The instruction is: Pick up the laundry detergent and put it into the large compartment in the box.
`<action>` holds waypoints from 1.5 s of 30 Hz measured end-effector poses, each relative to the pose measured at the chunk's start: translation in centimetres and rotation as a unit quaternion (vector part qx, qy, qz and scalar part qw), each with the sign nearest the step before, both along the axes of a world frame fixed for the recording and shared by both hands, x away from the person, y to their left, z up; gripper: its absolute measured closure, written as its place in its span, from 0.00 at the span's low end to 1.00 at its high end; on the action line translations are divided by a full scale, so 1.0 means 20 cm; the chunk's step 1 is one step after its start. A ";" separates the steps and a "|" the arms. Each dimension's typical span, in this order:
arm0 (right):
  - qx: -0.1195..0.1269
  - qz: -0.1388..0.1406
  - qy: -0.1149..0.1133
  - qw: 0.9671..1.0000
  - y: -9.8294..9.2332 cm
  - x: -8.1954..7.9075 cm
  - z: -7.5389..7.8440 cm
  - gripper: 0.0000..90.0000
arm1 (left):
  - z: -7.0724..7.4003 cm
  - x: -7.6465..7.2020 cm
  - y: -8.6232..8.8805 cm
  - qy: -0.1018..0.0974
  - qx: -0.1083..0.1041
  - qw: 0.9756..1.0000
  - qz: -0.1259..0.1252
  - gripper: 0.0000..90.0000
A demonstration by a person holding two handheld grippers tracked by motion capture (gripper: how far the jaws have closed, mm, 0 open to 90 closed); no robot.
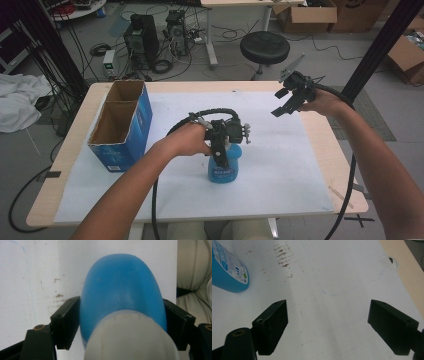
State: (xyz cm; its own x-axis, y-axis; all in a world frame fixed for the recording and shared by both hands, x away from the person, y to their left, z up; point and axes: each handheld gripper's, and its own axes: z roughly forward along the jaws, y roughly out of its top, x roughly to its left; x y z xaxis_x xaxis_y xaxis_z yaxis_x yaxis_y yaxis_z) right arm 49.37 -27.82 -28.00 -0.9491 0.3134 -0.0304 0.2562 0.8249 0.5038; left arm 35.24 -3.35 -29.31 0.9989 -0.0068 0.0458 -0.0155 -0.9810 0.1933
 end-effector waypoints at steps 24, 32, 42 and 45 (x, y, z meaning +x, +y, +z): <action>0.000 0.002 0.001 1.000 0.01 0.00 0.00 0.18 | 0.00 0.00 0.01 -0.004 -0.004 1.000 0.001 0.37; 0.000 0.002 0.003 1.000 0.01 0.00 -0.01 0.18 | 0.00 0.00 0.01 0.000 -0.005 1.000 -0.002 0.40; 0.000 0.006 0.003 1.000 0.02 0.00 -0.01 0.18 | 0.00 0.00 0.01 0.002 -0.005 1.000 -0.001 0.41; 0.000 0.005 0.003 1.000 0.02 0.00 -0.01 0.18 | 0.00 0.00 0.01 0.003 -0.006 1.000 0.000 0.41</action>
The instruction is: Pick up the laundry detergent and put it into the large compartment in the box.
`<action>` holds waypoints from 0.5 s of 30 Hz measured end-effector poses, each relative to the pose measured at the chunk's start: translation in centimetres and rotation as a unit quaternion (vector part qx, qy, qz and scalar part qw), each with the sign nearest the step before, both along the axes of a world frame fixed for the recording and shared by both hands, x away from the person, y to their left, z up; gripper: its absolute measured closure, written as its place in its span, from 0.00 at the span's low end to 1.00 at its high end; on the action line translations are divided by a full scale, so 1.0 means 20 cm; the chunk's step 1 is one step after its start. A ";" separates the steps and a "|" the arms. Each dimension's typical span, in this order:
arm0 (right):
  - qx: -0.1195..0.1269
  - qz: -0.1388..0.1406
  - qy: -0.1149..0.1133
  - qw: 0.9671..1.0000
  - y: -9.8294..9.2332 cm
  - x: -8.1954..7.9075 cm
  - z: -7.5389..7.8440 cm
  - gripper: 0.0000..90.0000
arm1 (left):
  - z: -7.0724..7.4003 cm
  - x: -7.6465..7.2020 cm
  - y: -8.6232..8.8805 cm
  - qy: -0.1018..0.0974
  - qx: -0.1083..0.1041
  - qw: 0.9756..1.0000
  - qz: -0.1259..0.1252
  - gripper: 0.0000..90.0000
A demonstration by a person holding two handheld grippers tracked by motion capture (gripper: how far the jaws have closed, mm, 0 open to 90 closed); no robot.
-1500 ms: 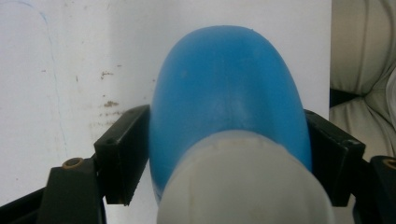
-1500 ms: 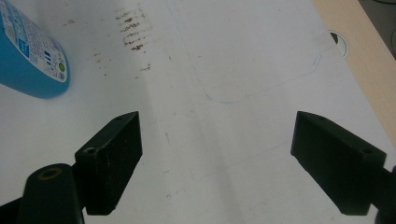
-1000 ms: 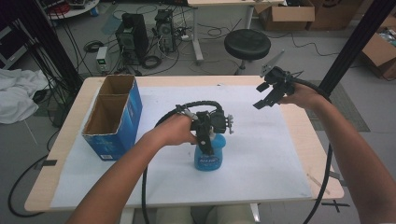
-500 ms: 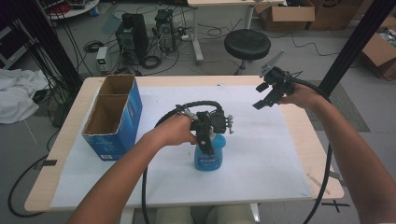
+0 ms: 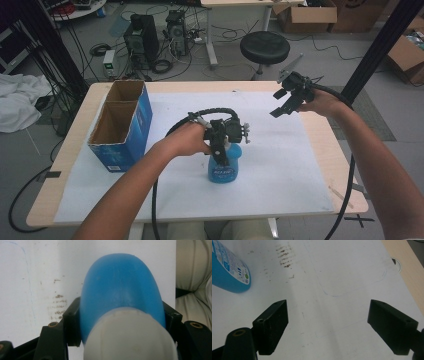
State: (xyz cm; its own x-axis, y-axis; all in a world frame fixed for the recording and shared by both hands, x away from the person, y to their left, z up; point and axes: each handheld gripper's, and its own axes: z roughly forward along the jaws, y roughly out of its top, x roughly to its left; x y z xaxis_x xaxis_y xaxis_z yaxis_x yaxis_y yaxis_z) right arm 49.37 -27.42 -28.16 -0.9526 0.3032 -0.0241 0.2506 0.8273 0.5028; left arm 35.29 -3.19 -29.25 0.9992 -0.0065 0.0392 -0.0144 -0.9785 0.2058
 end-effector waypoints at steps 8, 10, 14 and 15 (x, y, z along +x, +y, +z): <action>-0.001 0.000 0.003 1.000 0.00 0.00 0.00 0.18 | 0.00 -0.01 0.00 -0.006 -0.004 1.000 0.004 0.42; -0.002 0.000 0.003 1.000 0.00 0.00 0.00 0.18 | 0.01 -0.01 0.00 -0.007 -0.002 1.000 0.006 0.42; -0.001 0.001 0.002 1.000 -0.01 0.00 0.00 0.18 | 0.03 -0.02 0.01 -0.003 -0.011 1.000 0.015 0.42; -0.002 0.000 0.002 1.000 -0.01 0.00 0.00 0.18 | 0.04 -0.02 0.02 -0.005 -0.011 1.000 0.017 0.42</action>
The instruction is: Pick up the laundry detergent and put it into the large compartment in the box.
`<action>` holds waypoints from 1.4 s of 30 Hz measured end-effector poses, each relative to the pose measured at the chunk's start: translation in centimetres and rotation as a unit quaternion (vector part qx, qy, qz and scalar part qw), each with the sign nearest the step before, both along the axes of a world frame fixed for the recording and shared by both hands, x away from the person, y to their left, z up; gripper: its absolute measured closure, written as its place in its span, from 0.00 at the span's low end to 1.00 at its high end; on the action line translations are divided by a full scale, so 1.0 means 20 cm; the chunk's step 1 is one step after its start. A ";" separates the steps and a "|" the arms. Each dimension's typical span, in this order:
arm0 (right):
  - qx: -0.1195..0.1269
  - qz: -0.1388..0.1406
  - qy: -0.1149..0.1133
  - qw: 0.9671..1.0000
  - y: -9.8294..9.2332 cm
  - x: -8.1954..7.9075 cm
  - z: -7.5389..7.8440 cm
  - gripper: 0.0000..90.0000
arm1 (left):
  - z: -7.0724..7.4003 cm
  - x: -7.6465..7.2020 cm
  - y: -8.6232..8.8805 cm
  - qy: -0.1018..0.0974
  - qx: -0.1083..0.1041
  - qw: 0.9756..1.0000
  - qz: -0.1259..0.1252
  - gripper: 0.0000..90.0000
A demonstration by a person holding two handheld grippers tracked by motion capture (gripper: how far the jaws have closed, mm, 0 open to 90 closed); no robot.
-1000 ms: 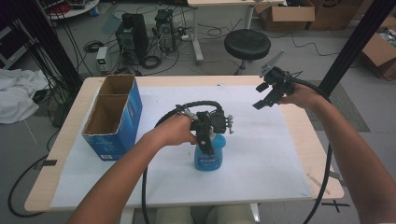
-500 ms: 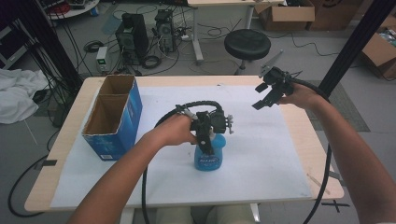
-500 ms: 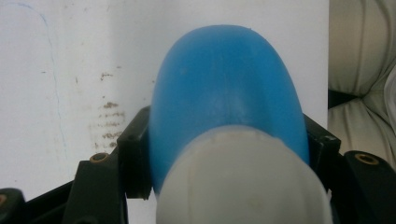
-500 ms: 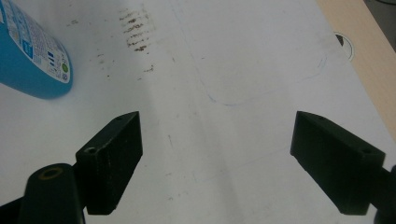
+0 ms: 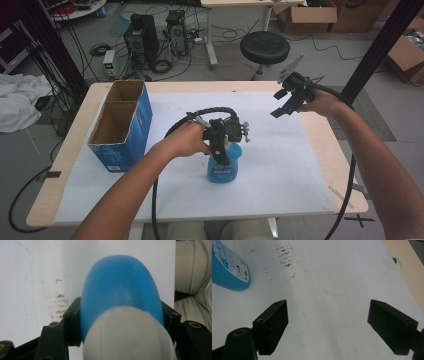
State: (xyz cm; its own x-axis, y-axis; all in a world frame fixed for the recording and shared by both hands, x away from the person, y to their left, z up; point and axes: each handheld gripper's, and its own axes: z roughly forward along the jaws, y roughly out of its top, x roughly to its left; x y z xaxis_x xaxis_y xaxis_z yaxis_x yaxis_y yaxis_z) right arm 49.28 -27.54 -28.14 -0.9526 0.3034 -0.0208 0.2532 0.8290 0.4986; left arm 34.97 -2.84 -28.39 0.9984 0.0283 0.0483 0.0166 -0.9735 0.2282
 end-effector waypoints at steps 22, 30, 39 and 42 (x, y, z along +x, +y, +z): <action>0.003 0.005 0.002 1.000 0.01 -0.02 -0.01 0.19 | 0.29 0.01 0.18 -0.021 -0.029 0.985 0.169 0.42; 0.002 0.007 0.002 1.000 0.02 -0.03 -0.01 0.19 | 0.38 0.03 0.25 -0.036 -0.032 0.973 0.225 0.42; 0.001 0.009 0.003 1.000 0.02 -0.03 -0.01 0.19 | 0.47 0.05 0.33 -0.041 -0.037 0.953 0.297 0.42; 0.001 0.008 0.003 1.000 0.02 -0.03 -0.01 0.19 | 0.48 0.06 0.35 -0.040 -0.039 0.948 0.315 0.42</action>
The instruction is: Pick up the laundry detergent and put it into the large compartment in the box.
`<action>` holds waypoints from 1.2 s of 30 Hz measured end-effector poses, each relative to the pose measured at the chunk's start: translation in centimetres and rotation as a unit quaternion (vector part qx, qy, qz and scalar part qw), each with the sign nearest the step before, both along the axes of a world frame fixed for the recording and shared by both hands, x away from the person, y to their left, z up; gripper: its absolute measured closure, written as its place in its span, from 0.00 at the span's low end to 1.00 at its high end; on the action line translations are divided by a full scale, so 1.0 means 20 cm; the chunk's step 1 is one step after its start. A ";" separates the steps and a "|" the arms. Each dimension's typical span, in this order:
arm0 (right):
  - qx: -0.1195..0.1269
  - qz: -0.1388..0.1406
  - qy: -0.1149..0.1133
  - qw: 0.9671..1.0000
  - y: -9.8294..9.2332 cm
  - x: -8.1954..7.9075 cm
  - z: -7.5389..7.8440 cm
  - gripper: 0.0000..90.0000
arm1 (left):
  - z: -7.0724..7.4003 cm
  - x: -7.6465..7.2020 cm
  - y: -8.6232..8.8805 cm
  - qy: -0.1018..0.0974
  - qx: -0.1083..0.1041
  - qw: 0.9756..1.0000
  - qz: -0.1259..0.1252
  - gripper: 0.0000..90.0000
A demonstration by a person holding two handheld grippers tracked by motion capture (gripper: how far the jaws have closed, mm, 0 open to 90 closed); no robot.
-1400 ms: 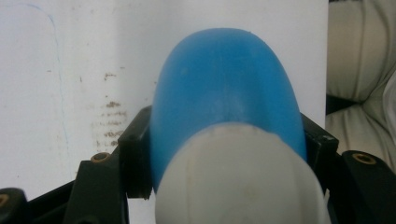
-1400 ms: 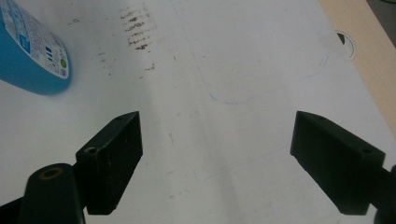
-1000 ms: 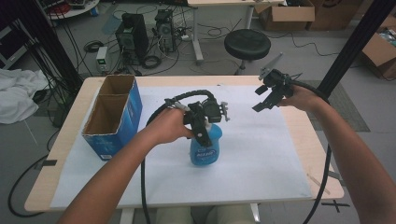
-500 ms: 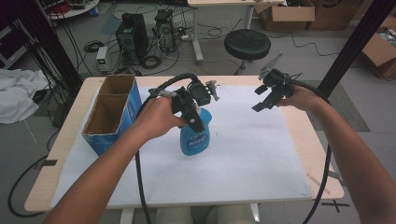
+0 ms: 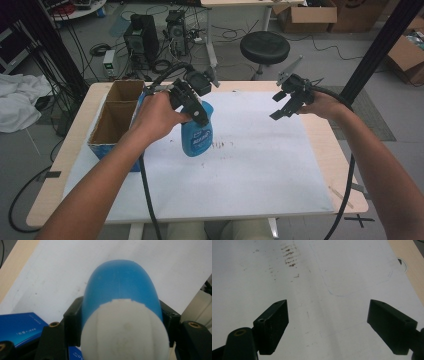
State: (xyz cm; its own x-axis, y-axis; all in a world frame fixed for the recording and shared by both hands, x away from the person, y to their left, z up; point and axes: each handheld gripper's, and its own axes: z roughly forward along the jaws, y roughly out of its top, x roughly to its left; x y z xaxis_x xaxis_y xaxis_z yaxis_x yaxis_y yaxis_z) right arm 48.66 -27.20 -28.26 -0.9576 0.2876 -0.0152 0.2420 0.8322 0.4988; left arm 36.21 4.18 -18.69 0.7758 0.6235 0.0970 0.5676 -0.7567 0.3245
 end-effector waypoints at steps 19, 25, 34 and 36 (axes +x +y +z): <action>0.000 0.003 0.000 1.000 0.01 0.00 0.00 0.19 | 0.07 0.09 0.17 0.015 -0.005 0.994 0.106 0.42; -0.001 0.005 -0.001 1.000 0.02 0.00 0.00 0.19 | 0.09 0.11 0.22 0.016 0.001 0.990 0.143 0.42; 0.000 0.005 -0.003 1.000 0.02 0.00 0.01 0.19 | 0.15 0.13 0.26 0.003 0.013 0.983 0.185 0.42; 0.000 0.005 -0.003 1.000 0.01 0.00 0.01 0.19 | 0.16 0.14 0.27 0.001 0.012 0.981 0.193 0.42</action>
State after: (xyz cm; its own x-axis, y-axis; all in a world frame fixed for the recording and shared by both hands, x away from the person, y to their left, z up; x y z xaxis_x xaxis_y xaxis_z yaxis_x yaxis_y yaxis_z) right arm 48.71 -26.91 -27.98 -0.9606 0.2772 -0.0219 0.2296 0.8349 0.5002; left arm 38.93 9.57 -15.50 0.4826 0.8685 0.1136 0.8137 -0.4925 0.3087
